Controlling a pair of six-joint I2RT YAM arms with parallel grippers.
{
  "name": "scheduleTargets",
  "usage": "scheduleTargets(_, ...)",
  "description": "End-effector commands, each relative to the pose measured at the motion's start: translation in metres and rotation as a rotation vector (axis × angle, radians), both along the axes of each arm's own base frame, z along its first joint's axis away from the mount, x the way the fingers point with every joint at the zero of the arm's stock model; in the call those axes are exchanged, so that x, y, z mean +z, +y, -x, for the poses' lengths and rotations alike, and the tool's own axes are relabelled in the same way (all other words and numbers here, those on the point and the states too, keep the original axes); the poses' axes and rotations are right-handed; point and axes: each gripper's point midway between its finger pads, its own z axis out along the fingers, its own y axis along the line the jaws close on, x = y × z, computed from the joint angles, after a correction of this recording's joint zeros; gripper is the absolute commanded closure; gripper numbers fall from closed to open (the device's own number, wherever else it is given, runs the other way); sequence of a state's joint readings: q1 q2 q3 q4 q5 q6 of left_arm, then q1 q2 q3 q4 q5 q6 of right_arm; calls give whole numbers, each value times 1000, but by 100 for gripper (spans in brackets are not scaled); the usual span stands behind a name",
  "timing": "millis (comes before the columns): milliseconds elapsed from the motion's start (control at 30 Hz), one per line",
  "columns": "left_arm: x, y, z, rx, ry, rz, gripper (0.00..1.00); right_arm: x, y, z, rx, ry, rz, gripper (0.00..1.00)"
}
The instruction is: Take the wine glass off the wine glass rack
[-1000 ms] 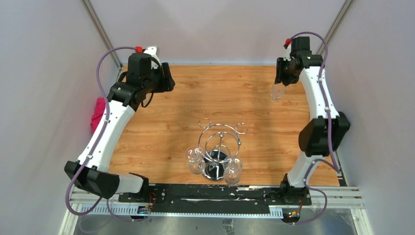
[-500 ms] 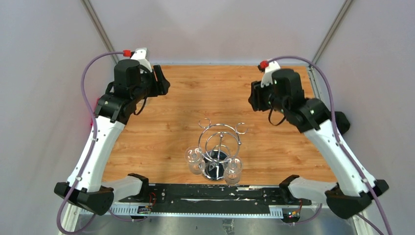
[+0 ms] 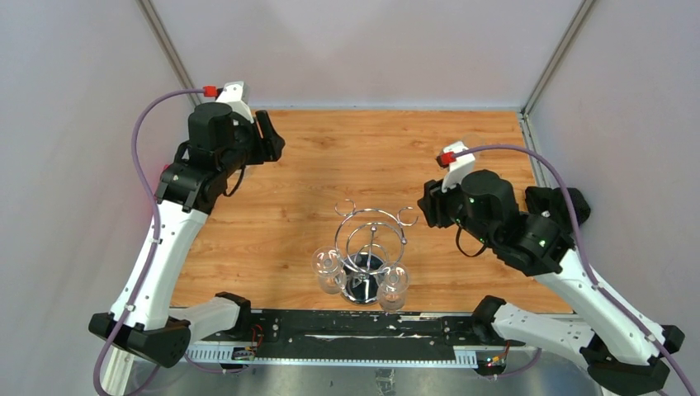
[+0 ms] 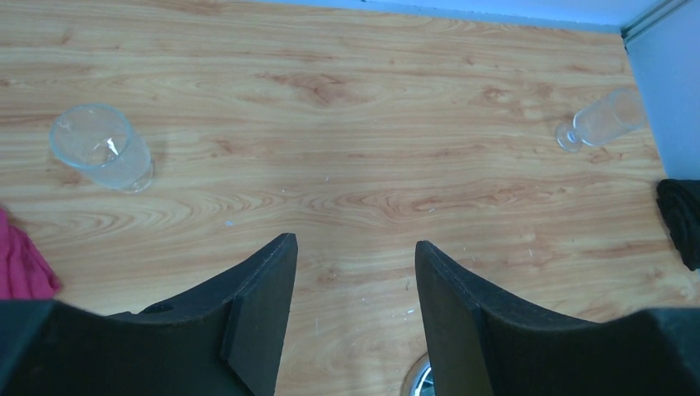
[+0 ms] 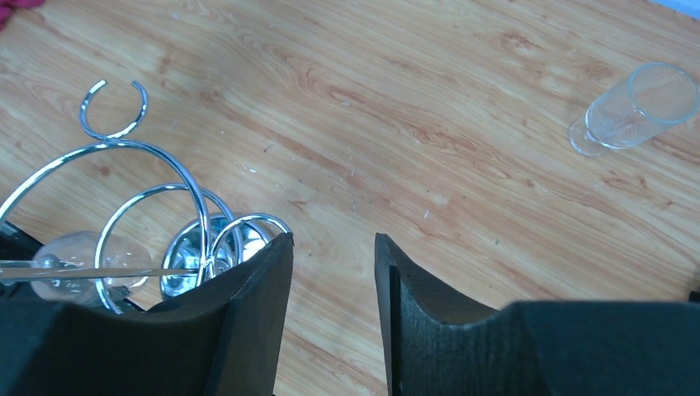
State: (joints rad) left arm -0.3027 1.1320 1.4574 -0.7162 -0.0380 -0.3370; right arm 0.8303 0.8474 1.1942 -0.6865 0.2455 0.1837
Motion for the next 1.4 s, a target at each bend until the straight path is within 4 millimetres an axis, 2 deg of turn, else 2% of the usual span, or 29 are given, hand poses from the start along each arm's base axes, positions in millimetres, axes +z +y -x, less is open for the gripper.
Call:
scheduleTargets(0,11,1,-7,21,-36,3,41,-13,0,-10,-33,-29,97,54)
scheduleTargets(133,16,-4,-13,18,-50,31,40,-19,4,-14,-25,-34,140,53)
scheduleTargets(400,9,-9,-26,23,-34,41,41,-26,27,-13,43,-38,214,53)
scheduleTargets(767,10,-8,-19,17,-49,49,41,-24,80,9,182,-60,275,52)
scheduleTargets(867,12,-5,-15,21,-60,42,40,-17,84,14,175,-84,284,52)
scheduleTargets(967,16,-4,-11,16,-72,47,40,-1,84,19,156,-129,287,51)
scheduleTargets(1200,23,-7,-1,-8,-88,76,40,33,69,26,58,-230,336,50)
scheduleTargets(1367,29,-5,8,-12,-110,88,40,41,82,46,136,-222,282,50)
